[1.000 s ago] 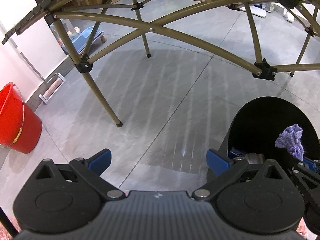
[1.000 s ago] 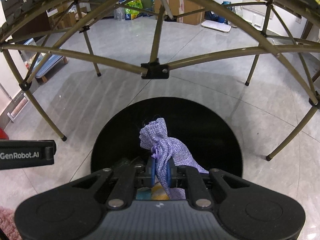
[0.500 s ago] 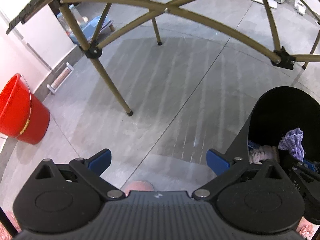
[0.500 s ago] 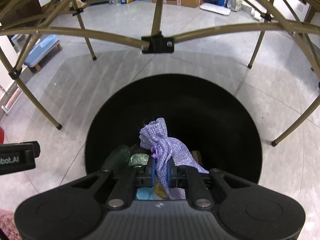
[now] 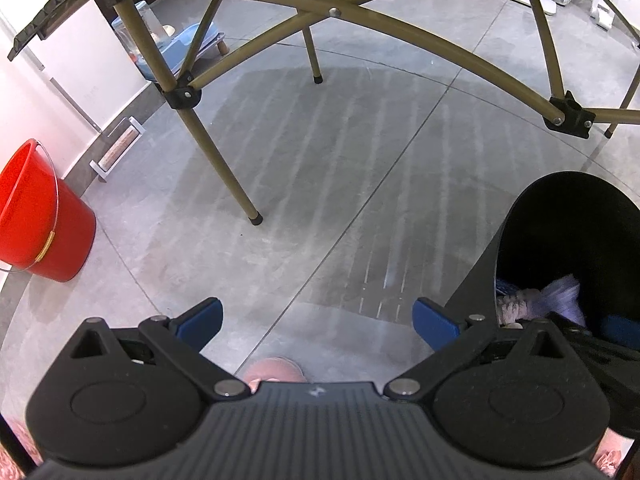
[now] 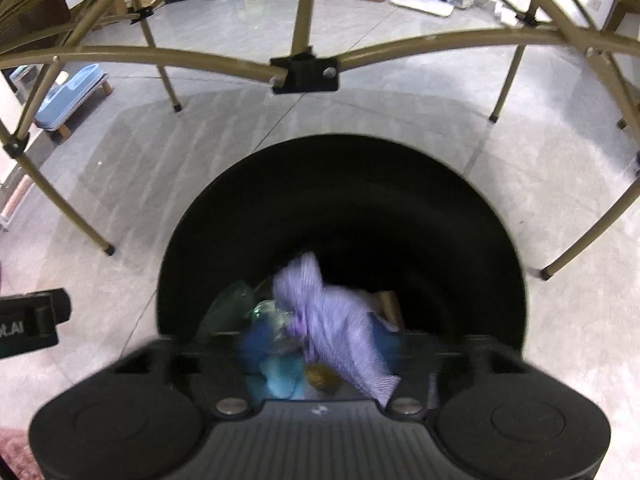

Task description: Collect trash

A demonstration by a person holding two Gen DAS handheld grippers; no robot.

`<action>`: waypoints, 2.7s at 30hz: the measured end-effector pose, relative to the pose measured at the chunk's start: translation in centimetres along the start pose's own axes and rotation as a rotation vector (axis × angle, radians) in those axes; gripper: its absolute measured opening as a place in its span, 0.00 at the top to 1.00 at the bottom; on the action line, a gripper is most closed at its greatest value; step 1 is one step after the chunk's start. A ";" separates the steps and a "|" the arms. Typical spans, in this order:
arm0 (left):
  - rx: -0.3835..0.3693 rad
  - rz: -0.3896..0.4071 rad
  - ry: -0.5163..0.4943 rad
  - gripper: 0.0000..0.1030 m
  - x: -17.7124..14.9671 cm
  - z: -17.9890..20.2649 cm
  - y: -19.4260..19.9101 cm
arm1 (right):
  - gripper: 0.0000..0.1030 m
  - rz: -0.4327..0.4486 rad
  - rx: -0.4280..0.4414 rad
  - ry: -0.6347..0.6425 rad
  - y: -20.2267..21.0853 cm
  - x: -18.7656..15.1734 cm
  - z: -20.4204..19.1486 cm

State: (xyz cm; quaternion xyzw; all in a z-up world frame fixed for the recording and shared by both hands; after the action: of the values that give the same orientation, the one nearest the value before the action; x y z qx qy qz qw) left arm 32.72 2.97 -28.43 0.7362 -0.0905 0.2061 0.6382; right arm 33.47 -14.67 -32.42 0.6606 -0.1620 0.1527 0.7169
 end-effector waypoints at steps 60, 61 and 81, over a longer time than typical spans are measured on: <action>-0.325 0.276 -0.159 0.00 -12.2 -2.4 27.9 | 0.00 0.325 0.023 0.001 32.9 -11.8 8.9; -0.325 0.283 -0.164 0.00 -12.5 -2.4 28.4 | 0.00 0.332 0.022 0.001 33.4 -12.0 8.8; -0.326 0.329 -0.163 0.00 -13.4 -3.2 30.4 | 0.00 0.390 0.024 -0.004 36.0 -12.7 9.0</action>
State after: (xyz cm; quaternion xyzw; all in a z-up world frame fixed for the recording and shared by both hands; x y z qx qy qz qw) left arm 7.99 -0.81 -6.28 0.6132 -0.2923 0.2297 0.6970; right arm 6.20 -20.82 -4.91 0.6254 -0.2865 0.2895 0.6656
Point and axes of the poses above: each gripper's, at about its wrist camera, not at the fingertips, and y roughly against the way its jaws point, z to its right, x to its top, the point moved 1 cm from there along -y, roughly the way its jaws point, and after that the axes turned 7 degrees about -x, right-handed, at the moved point
